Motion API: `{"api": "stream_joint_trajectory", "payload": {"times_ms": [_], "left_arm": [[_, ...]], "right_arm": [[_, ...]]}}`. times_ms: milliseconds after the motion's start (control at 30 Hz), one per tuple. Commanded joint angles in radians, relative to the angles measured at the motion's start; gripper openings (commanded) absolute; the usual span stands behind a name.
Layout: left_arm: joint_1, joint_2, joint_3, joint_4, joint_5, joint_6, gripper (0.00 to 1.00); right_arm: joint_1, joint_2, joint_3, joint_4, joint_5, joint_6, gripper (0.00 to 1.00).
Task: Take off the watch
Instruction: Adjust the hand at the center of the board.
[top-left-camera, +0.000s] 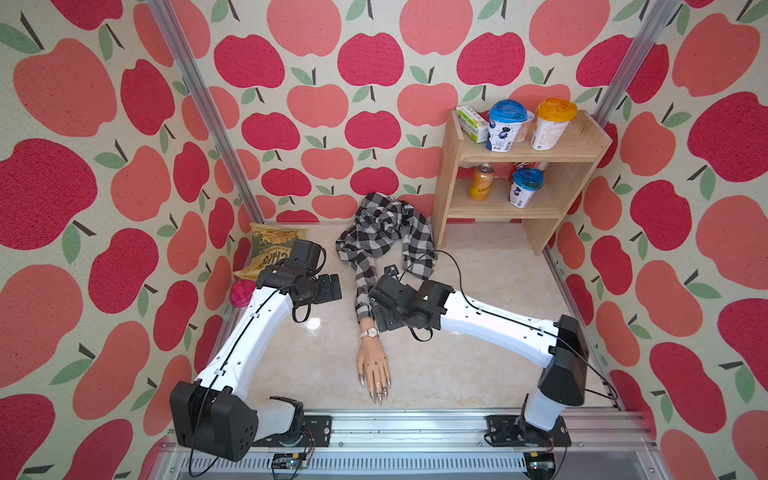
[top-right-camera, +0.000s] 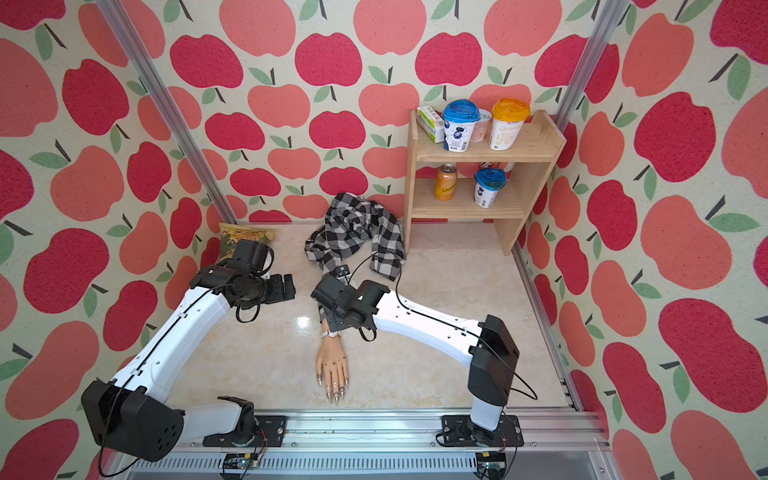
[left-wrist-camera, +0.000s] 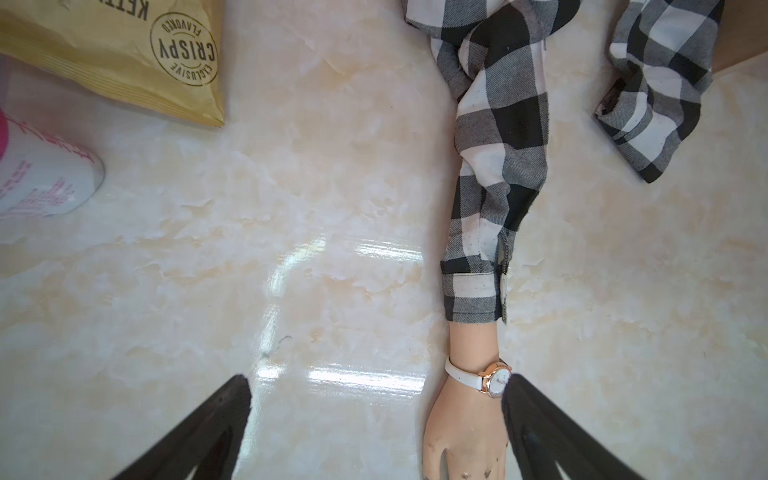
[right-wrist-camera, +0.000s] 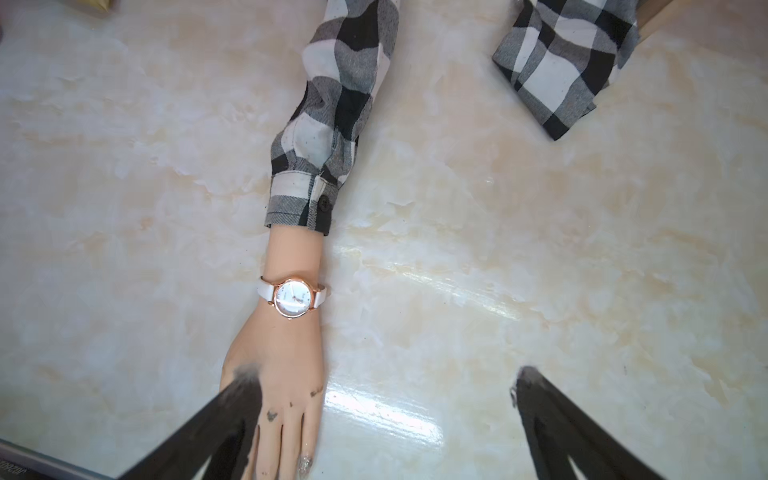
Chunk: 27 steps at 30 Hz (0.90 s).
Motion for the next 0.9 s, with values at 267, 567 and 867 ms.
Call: {"api": "stream_joint_trajectory", "payload": {"times_ms": [267,567,867], "left_arm": [[0.036,-0.119,-0.069,-0.029,0.091,-0.005,0.97],[0.089,-0.133,-0.103,0.011,0.145,0.032,0.97],[0.096,-0.158,-0.121,0.022,0.170,0.046,0.98]], "right_arm": [[0.064,0.356,0.310,-0.177,-0.053,0.142,0.97],[0.060,0.524,0.482,-0.240,-0.071,0.124,0.83],[0.038,0.608,0.551,-0.258,-0.087,0.136,0.73]]}}
